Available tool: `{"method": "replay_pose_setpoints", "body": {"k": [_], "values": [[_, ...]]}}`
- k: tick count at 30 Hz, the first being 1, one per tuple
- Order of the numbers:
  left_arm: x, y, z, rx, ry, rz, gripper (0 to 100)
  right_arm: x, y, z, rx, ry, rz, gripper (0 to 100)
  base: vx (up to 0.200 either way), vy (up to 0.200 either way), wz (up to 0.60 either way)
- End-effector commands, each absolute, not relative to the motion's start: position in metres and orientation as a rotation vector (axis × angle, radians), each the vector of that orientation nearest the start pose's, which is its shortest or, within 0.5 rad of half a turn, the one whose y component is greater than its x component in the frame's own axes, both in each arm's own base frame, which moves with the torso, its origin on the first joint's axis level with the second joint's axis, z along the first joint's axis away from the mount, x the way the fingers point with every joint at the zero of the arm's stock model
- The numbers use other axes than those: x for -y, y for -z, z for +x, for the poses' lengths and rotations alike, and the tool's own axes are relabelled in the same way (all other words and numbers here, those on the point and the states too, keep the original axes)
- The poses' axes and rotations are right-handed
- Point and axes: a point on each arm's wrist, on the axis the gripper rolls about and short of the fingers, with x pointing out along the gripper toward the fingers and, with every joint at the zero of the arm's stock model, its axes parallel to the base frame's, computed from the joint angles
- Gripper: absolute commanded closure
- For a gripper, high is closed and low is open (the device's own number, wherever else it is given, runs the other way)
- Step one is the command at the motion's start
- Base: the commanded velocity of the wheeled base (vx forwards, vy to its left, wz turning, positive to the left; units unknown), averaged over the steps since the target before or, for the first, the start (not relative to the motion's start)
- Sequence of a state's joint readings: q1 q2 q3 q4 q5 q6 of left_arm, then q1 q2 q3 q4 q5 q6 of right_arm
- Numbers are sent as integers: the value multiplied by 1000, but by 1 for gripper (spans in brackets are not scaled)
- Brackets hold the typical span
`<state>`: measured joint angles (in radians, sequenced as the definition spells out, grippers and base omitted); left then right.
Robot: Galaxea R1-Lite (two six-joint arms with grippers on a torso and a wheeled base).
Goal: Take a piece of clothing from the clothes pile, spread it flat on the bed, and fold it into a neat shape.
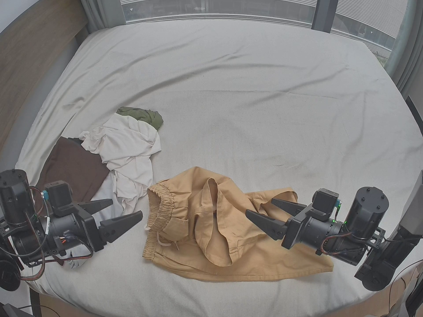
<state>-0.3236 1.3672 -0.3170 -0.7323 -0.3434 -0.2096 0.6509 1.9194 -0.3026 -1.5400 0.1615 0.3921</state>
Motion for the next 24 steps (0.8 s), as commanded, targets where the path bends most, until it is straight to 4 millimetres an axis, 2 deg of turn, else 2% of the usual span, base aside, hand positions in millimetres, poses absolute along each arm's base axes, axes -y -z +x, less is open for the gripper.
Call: {"method": "replay_pose_setpoints", "body": {"k": [1, 11, 17, 24], "values": [[73, -138, 181, -450, 636, -213, 0, -166, -96, 215, -234, -780, 354, 0, 0, 0, 0], [87, -126, 186, -531, 677, -220, 0, -165, -97, 215, -232, -776, 354, 0, 0, 0, 0], [97, -107, 205, -494, 685, -218, 0, -164, -97, 215, -231, -775, 356, 0, 0, 0, 0], [103, -90, 217, -486, 685, -221, 0, -164, -97, 215, -231, -775, 356, 0, 0, 0, 0]]}}
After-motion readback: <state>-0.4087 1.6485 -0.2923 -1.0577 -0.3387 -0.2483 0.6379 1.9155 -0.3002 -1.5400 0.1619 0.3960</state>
